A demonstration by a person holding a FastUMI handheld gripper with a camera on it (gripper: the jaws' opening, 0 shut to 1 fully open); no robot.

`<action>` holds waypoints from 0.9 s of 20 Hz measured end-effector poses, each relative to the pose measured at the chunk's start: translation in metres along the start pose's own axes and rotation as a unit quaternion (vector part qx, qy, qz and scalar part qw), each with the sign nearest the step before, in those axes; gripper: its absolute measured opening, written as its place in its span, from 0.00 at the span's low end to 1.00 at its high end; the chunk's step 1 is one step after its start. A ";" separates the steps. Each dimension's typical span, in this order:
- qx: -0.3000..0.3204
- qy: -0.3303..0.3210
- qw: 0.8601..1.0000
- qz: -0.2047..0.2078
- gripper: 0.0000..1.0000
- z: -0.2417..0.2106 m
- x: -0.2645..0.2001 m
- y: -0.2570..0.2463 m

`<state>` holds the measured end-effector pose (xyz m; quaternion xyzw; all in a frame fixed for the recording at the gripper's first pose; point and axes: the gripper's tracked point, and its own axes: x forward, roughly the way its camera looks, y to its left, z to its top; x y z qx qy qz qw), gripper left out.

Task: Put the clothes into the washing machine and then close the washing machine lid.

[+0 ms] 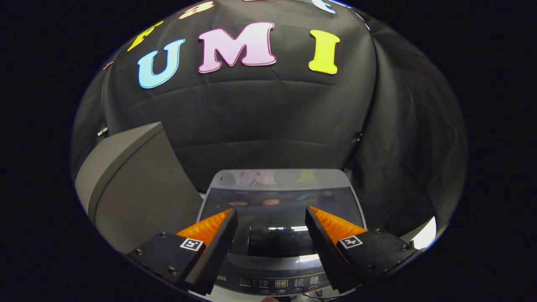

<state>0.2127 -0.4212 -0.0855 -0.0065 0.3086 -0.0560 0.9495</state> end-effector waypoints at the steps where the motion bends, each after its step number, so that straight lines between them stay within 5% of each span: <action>1: 0.000 0.009 1.000 -0.001 1.00 -0.008 0.003 -0.002; 8: 0.005 0.026 1.000 -0.003 1.00 -0.025 -0.003 -0.005; 18: 0.028 -0.139 0.990 0.019 1.00 0.116 -0.076 0.011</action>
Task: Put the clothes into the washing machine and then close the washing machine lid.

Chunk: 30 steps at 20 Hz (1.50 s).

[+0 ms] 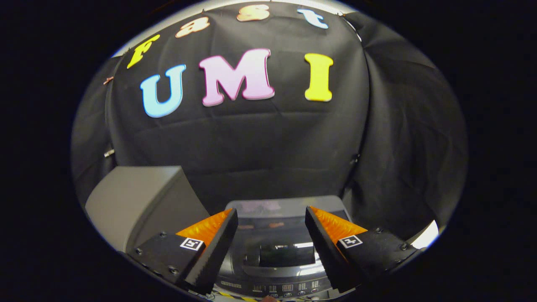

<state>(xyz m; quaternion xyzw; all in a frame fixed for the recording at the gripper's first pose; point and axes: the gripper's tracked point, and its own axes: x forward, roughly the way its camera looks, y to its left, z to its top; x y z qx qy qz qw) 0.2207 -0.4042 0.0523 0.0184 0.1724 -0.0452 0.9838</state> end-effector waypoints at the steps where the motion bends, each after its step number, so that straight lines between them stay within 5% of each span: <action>1: 0.002 -0.024 1.000 0.005 1.00 0.019 -0.009 0.003; 5: -0.004 -0.107 0.994 0.007 1.00 0.085 -0.042 0.006; 15: -0.003 -0.217 0.976 0.025 1.00 0.154 -0.101 0.017; 30: -0.021 -0.240 0.970 0.025 1.00 0.159 -0.120 0.011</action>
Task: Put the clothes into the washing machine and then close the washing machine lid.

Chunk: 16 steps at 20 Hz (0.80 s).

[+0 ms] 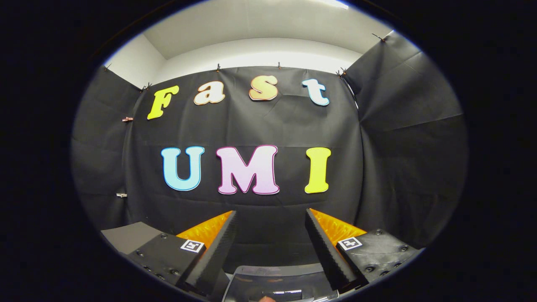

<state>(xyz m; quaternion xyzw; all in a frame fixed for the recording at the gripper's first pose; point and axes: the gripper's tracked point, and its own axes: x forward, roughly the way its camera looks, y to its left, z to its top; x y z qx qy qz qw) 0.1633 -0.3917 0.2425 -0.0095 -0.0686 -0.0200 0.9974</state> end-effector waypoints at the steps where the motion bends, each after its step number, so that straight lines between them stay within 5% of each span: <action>1: -0.001 0.001 1.000 0.001 1.00 -0.001 0.000 0.001; 16: 0.003 0.002 1.000 0.002 1.00 -0.003 -0.001 0.004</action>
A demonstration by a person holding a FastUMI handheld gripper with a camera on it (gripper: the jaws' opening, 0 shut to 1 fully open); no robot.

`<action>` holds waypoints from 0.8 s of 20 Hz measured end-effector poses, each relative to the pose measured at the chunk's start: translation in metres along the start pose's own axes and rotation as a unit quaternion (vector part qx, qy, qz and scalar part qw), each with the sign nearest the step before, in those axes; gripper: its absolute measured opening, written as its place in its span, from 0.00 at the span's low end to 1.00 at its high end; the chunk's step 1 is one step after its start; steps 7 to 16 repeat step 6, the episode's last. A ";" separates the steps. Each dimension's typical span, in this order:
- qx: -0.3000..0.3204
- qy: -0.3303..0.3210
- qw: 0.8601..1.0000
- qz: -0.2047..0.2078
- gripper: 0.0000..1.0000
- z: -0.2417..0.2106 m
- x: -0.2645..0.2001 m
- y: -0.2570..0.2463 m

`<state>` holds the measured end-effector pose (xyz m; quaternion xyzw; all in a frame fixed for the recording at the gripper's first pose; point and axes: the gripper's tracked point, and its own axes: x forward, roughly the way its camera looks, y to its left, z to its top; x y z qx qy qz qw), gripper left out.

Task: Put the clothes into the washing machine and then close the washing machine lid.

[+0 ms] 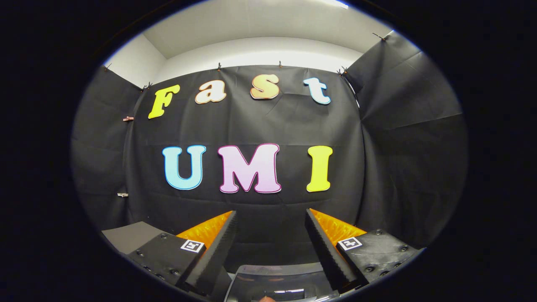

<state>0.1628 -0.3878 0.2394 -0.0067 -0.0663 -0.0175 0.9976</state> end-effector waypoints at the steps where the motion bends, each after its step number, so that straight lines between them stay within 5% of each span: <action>1: 0.000 -0.001 1.000 0.000 1.00 0.000 0.000 -0.001; 16: 0.001 -0.001 1.000 -0.001 1.00 0.000 0.003 -0.001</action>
